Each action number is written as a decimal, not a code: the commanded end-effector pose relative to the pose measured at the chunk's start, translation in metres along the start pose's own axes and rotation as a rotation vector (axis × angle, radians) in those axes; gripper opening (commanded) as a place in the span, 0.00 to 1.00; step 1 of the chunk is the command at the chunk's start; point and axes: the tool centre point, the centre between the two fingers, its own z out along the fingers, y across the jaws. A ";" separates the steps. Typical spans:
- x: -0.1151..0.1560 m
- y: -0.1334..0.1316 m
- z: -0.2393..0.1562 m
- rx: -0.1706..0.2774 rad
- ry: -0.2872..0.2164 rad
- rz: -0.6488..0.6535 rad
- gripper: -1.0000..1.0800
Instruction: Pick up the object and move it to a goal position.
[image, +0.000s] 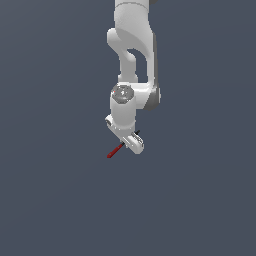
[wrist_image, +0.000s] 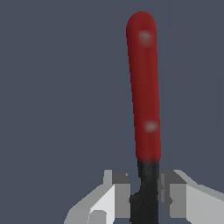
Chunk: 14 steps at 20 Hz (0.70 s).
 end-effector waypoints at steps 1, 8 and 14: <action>-0.009 0.001 -0.022 0.001 0.000 0.000 0.00; -0.036 0.003 -0.088 0.001 0.001 -0.001 0.00; -0.056 0.005 -0.141 0.000 0.002 -0.001 0.00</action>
